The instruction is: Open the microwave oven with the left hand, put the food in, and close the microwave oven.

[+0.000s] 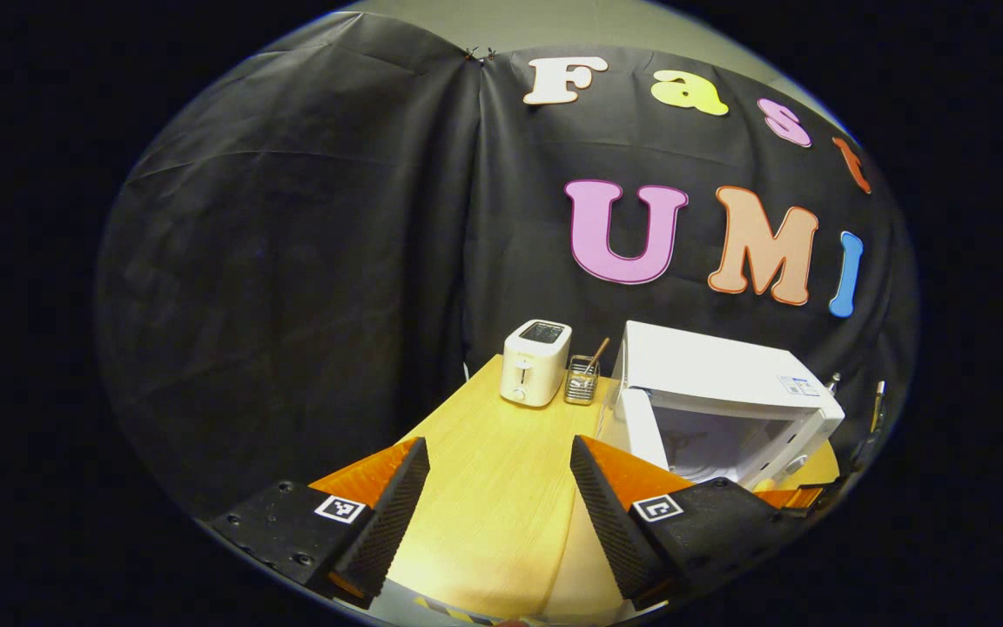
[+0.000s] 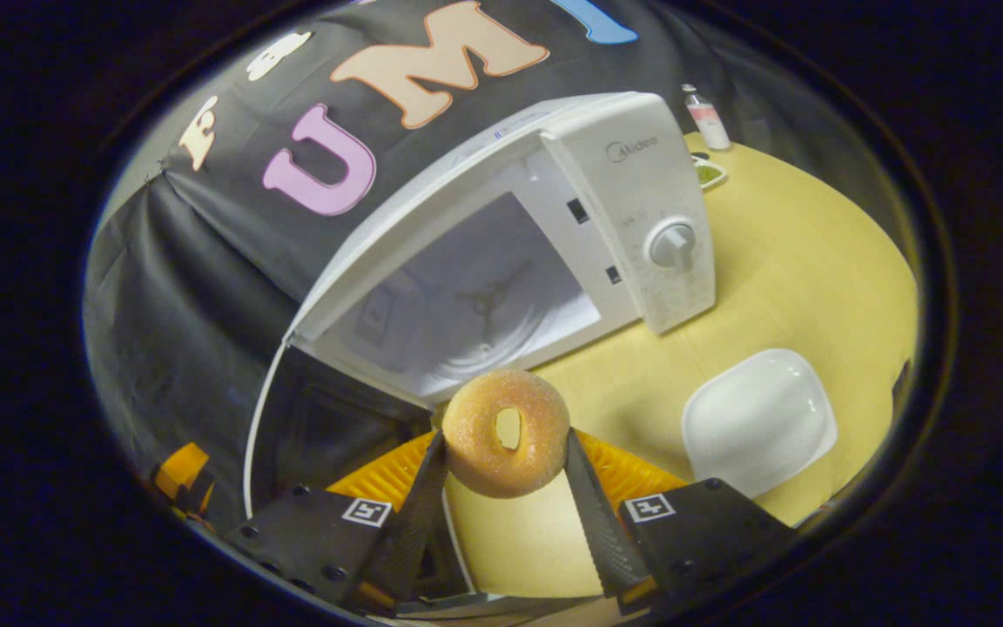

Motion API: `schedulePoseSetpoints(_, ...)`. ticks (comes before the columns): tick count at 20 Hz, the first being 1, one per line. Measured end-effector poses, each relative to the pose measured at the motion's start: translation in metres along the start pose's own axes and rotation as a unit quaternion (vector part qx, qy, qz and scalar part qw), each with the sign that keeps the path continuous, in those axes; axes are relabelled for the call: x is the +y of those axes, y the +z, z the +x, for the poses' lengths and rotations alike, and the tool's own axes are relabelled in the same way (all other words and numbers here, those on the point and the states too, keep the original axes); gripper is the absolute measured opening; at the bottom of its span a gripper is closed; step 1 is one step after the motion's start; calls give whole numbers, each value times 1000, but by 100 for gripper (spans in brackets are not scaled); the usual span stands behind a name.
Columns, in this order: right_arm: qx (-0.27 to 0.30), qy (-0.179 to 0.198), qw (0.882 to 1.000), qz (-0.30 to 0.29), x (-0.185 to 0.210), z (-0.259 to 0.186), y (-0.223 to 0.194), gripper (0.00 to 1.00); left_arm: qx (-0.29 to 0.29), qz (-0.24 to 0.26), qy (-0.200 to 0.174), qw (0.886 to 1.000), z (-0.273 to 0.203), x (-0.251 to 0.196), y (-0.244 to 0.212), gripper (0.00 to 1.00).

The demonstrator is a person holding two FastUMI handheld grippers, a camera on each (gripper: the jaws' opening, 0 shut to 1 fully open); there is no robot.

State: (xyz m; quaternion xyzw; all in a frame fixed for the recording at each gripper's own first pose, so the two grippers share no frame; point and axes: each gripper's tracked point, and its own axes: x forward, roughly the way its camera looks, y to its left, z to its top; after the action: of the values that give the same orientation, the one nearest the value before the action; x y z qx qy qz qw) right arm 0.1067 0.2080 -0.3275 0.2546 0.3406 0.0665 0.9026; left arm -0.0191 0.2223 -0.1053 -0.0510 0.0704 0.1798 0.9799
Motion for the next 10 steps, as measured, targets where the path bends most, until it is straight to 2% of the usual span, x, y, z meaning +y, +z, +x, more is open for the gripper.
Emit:
schedulePoseSetpoints(5,-48,12,999,23,29,45,16,75,12,-12,-10,1000,-4,9,-9,96)
schedulePoseSetpoints(10,-92,10,996,4,43,82,27,75,24,-32,-8,999,-7,20,-21,96)
